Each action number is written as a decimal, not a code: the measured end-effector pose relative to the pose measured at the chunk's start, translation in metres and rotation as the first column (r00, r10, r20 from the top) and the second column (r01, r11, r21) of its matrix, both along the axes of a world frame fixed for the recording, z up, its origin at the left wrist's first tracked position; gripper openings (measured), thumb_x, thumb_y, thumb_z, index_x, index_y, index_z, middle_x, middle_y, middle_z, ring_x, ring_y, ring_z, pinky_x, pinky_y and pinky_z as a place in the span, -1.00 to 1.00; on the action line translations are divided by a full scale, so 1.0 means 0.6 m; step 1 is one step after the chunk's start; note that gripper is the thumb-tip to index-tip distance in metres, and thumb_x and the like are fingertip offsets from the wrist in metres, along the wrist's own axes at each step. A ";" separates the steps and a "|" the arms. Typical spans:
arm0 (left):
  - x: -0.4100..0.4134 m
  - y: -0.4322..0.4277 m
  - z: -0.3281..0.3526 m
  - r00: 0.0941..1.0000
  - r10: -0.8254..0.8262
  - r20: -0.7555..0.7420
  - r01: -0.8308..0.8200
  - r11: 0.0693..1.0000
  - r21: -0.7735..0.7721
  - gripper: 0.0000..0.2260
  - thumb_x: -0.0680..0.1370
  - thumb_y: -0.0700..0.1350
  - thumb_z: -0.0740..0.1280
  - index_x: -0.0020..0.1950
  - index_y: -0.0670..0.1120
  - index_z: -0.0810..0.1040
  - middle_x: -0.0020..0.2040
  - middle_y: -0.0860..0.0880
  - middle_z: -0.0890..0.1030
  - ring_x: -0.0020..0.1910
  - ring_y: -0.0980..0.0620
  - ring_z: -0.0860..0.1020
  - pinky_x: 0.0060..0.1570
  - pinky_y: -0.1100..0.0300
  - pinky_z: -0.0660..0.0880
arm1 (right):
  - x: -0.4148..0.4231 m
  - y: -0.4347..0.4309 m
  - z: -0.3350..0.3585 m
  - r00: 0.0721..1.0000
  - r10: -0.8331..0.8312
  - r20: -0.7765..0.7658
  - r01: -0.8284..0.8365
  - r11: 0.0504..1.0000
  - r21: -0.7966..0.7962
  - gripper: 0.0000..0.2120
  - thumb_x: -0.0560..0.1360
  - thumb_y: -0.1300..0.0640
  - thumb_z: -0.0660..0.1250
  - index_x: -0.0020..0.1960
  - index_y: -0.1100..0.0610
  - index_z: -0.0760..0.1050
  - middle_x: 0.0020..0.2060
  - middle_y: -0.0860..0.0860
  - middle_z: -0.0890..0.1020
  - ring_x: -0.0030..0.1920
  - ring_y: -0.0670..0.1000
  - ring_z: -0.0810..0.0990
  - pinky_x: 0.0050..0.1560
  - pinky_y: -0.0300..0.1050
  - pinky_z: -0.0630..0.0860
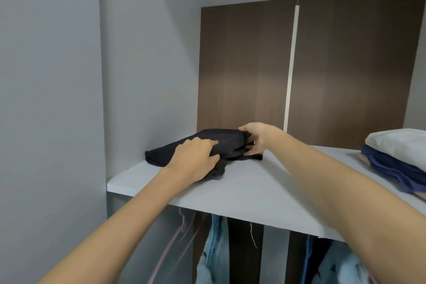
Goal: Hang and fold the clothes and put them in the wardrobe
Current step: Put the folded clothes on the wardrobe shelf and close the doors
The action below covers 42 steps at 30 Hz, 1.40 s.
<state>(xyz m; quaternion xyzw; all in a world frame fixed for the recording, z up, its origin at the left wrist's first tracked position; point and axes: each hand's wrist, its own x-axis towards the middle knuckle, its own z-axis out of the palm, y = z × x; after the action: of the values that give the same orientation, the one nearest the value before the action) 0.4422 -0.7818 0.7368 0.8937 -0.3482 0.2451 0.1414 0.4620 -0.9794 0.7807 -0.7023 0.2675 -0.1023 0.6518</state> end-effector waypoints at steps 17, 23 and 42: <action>0.008 0.010 -0.011 0.966 0.057 -0.251 -0.060 0.998 -0.007 -0.17 0.37 0.17 0.38 0.53 0.17 0.01 0.51 -0.10 0.19 0.43 -0.17 0.28 0.28 -0.14 0.36 | 0.018 0.037 0.004 0.990 0.125 0.067 -0.141 0.925 0.352 -0.40 0.37 0.12 0.52 0.26 0.26 0.29 0.16 0.20 0.45 0.23 0.26 0.42 0.09 0.22 0.47; 0.004 0.031 -0.003 0.990 0.078 -0.117 -0.068 0.994 0.084 -0.32 0.49 -0.06 0.31 0.54 0.10 0.06 0.30 -0.05 0.47 0.24 -0.15 0.45 0.05 0.06 0.45 | 0.017 0.050 -0.004 0.978 0.119 0.169 -0.167 0.935 0.313 -0.61 0.56 0.33 0.25 0.36 0.32 0.30 0.24 0.20 0.48 0.29 0.17 0.47 0.11 0.05 0.46; -0.037 -0.016 -0.022 0.960 -0.279 0.014 0.279 0.957 -0.076 -0.32 0.44 0.15 0.40 0.48 0.26 0.14 0.49 0.15 0.26 0.46 0.09 0.23 0.37 -0.04 0.29 | -0.046 -0.056 -0.038 0.985 -0.127 0.118 0.127 0.992 0.011 -0.59 0.53 0.40 0.27 0.35 0.29 0.30 0.27 0.23 0.39 0.22 0.25 0.49 -0.03 0.05 0.57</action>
<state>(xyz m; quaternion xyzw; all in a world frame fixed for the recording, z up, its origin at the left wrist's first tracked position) 0.4200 -0.7915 0.7235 0.8292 -0.4612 0.2374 0.2083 0.4342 -1.0129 0.7576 -0.6755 0.2726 -0.1847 0.6598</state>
